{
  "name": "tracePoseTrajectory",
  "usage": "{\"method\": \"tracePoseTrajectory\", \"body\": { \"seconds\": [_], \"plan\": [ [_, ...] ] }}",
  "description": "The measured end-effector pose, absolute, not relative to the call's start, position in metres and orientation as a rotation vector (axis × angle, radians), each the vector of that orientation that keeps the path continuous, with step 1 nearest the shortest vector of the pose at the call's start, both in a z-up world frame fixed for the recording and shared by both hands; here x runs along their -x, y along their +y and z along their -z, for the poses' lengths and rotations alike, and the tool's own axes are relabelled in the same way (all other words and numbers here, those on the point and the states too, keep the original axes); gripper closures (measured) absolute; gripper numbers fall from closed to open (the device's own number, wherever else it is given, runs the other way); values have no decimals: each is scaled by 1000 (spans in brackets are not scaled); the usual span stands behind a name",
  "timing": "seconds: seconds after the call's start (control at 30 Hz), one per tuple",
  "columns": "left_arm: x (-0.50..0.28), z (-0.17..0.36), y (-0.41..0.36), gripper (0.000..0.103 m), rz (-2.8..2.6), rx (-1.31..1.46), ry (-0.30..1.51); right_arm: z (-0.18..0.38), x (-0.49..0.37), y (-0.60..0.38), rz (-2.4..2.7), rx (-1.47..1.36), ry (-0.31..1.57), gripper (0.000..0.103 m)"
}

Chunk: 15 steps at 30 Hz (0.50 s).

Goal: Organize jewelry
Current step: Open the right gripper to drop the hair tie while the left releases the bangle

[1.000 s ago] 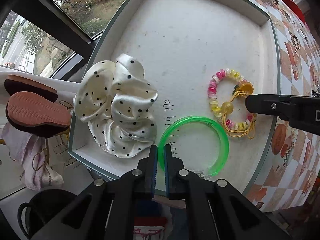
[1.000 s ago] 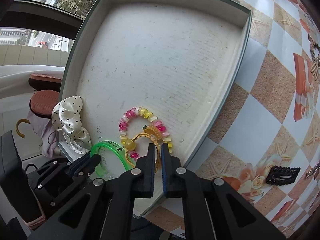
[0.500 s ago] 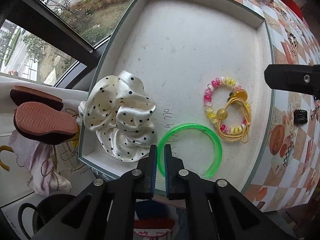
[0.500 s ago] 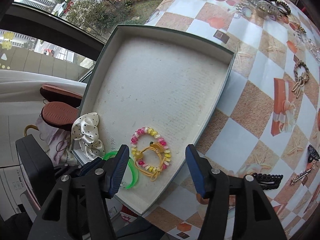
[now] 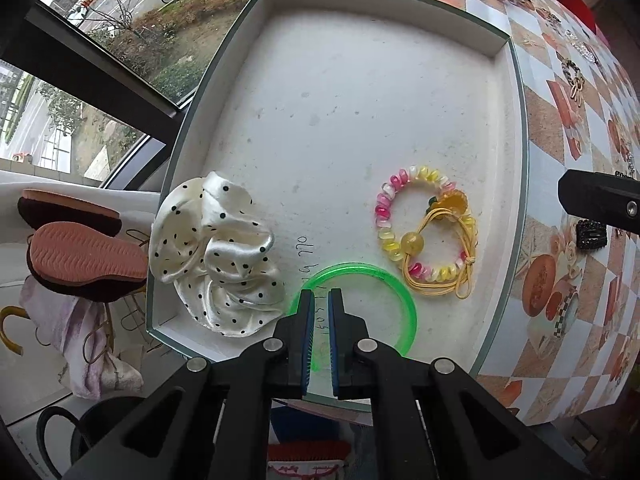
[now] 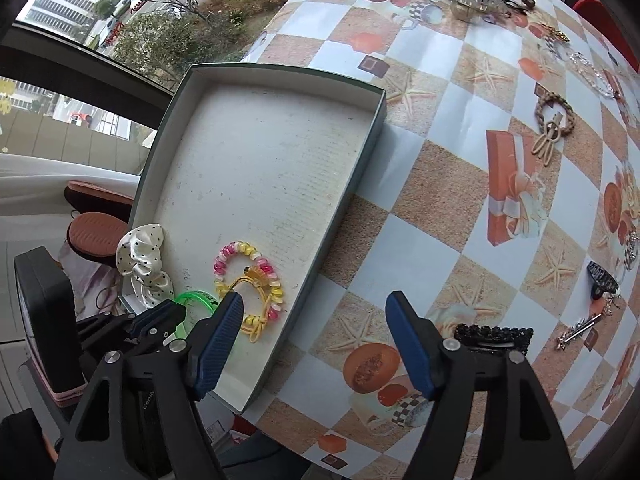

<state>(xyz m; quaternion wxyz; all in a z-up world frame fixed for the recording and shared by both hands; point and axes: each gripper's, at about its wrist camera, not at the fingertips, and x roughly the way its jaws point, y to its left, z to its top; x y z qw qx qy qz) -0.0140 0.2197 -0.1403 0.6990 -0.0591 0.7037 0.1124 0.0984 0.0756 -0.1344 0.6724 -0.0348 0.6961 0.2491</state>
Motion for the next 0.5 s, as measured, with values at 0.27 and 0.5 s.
{"method": "tracePoseTrajectory", "body": {
  "seconds": [0.27, 0.5],
  "plan": [
    [9, 134, 216, 56, -274, 127, 1550, 135, -99, 64, -541, 52, 1561, 24],
    [2, 134, 211, 0, -264, 130, 1518, 133, -99, 51, -527, 34, 1557, 23]
  ]
}}
